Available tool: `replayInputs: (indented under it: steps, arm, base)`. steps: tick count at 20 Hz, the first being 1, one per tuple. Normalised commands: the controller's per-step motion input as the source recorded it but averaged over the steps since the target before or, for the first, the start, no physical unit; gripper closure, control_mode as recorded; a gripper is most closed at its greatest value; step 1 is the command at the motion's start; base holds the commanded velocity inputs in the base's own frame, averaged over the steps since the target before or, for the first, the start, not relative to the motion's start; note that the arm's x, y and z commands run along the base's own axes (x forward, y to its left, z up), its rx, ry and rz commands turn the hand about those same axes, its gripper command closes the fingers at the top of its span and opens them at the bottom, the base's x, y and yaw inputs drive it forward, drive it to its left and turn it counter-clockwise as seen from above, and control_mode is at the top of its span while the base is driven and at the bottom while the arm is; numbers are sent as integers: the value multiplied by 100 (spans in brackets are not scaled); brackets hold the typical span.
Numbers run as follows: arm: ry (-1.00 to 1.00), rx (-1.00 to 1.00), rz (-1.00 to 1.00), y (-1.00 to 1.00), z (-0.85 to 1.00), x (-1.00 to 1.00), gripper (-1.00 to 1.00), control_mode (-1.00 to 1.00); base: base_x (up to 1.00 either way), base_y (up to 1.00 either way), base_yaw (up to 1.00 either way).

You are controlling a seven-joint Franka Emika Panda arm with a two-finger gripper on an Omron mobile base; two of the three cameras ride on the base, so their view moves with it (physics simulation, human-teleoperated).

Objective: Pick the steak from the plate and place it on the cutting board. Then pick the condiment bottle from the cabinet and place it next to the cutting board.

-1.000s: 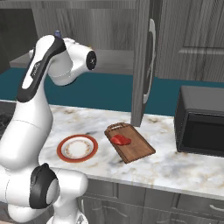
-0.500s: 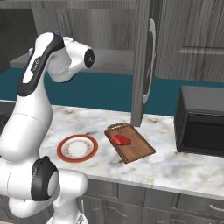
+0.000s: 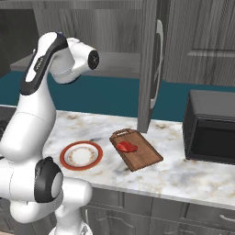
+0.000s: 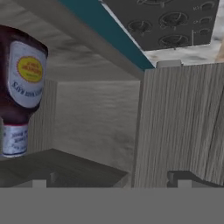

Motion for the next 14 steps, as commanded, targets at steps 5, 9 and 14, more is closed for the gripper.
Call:
replayInputs:
  steps: [5, 9, 14]
  arm:
    - [0, 0, -3, 0, 0, 20, -100, -100]
    - [0, 0, -3, 0, 0, 17, -100, -100]
    - [0, 0, -2, 0, 0, 18, -100, -100]
  base:
    - [0, 0, 0]
    - [0, 0, 0]
    - [0, 0, 0]
